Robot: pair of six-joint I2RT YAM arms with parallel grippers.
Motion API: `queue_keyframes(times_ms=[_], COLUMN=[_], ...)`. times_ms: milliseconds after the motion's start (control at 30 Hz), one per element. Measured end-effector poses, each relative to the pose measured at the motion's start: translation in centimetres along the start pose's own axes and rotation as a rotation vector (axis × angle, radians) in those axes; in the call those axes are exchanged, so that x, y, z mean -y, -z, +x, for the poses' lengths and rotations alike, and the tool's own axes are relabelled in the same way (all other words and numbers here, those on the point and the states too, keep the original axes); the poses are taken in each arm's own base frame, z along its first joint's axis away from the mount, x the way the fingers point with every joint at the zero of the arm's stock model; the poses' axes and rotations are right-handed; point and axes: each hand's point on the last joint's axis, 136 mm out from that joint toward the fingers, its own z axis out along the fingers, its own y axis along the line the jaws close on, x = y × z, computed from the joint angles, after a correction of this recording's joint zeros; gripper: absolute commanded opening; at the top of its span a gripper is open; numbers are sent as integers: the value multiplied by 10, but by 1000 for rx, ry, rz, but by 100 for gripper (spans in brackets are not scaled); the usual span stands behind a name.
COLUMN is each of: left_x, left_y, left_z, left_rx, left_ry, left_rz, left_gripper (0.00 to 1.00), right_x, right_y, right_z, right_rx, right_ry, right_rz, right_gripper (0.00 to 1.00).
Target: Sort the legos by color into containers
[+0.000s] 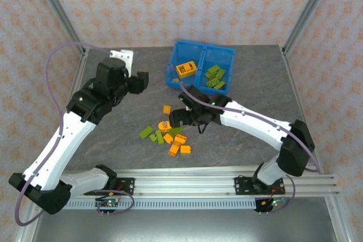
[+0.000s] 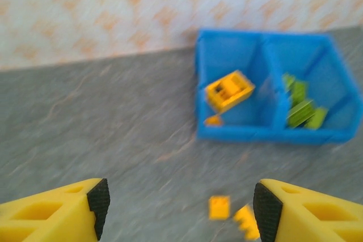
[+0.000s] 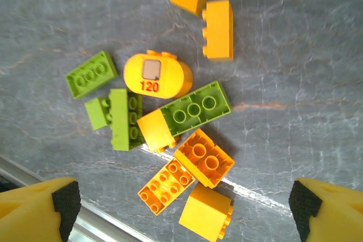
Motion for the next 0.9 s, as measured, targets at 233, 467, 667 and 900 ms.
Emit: queue_keyframes(times_ms=[233, 467, 667, 900], left_x=[-12, -2, -1, -1], left_y=[-17, -32, -35, -36], left_z=[67, 88, 84, 85], left_rx=[-140, -182, -162, -161], left_ry=[-131, -180, -188, -187], left_rz=[-27, 23, 25, 23], left_gripper=[100, 100, 100, 100], right_x=[10, 20, 23, 21], right_y=[-49, -90, -110, -120], right_z=[15, 29, 39, 31], right_rx=[-73, -151, -194, -188], right_ry=[-35, -15, 4, 22], right_rz=[27, 78, 108, 140], right_gripper=[99, 100, 99, 100])
